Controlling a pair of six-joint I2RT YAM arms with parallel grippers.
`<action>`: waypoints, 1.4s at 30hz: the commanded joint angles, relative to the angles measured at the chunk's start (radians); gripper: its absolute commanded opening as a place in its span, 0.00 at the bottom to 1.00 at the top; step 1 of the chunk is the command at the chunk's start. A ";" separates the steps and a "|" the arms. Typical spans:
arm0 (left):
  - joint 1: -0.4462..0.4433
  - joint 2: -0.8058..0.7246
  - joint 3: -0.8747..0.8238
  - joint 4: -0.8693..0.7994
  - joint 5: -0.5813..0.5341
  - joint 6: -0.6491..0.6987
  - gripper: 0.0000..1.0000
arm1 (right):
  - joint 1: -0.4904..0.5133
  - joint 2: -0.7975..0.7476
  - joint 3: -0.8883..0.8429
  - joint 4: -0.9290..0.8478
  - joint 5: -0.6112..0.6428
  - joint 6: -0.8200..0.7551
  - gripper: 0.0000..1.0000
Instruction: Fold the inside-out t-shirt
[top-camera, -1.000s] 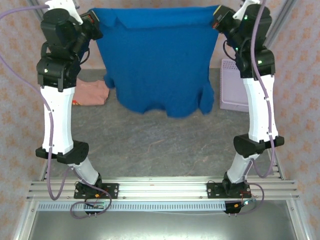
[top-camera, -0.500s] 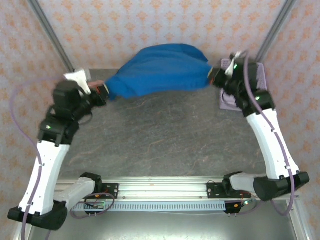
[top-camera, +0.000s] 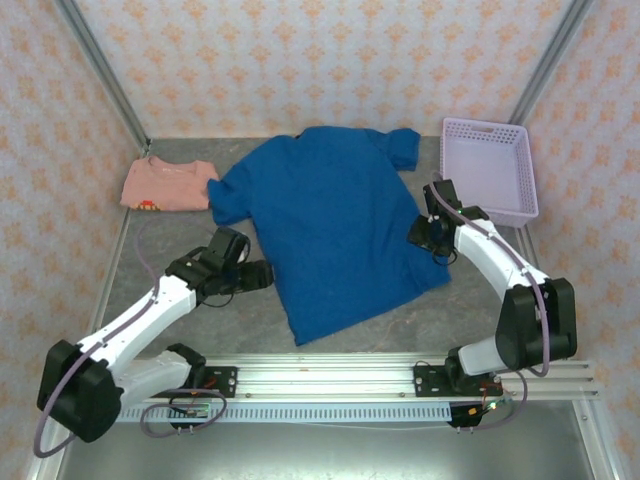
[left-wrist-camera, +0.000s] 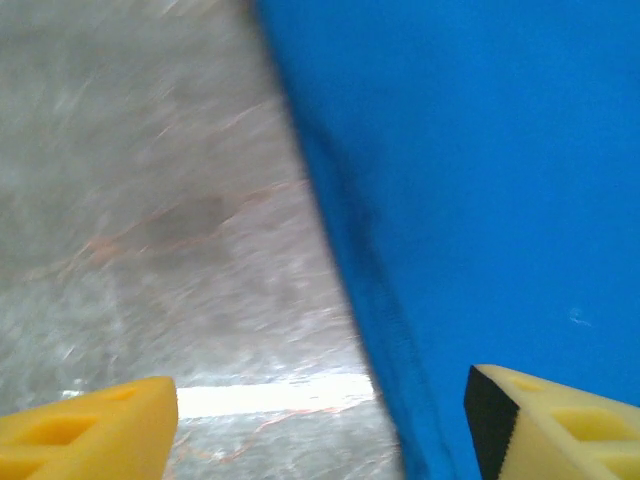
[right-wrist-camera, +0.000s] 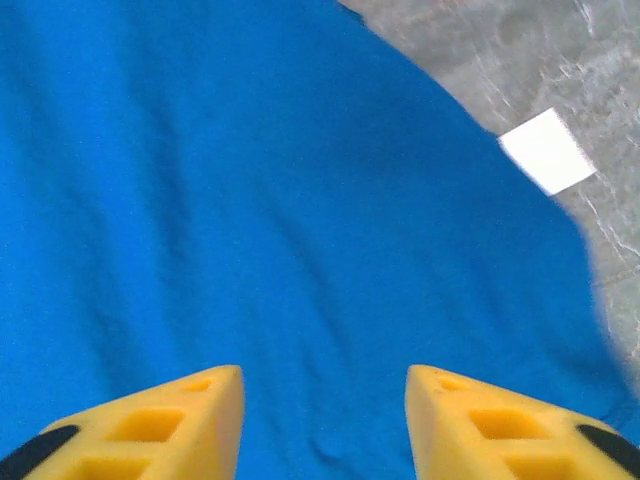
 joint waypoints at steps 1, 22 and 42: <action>-0.164 0.009 0.063 0.142 -0.092 0.123 0.79 | 0.034 -0.059 0.025 -0.005 -0.025 -0.044 0.51; -0.656 1.116 0.869 0.070 -0.241 0.741 0.50 | -0.228 -0.137 0.027 -0.040 -0.056 -0.069 0.53; -0.435 0.884 0.706 0.264 0.228 0.463 0.00 | -0.223 -0.279 -0.063 -0.048 -0.195 -0.058 0.52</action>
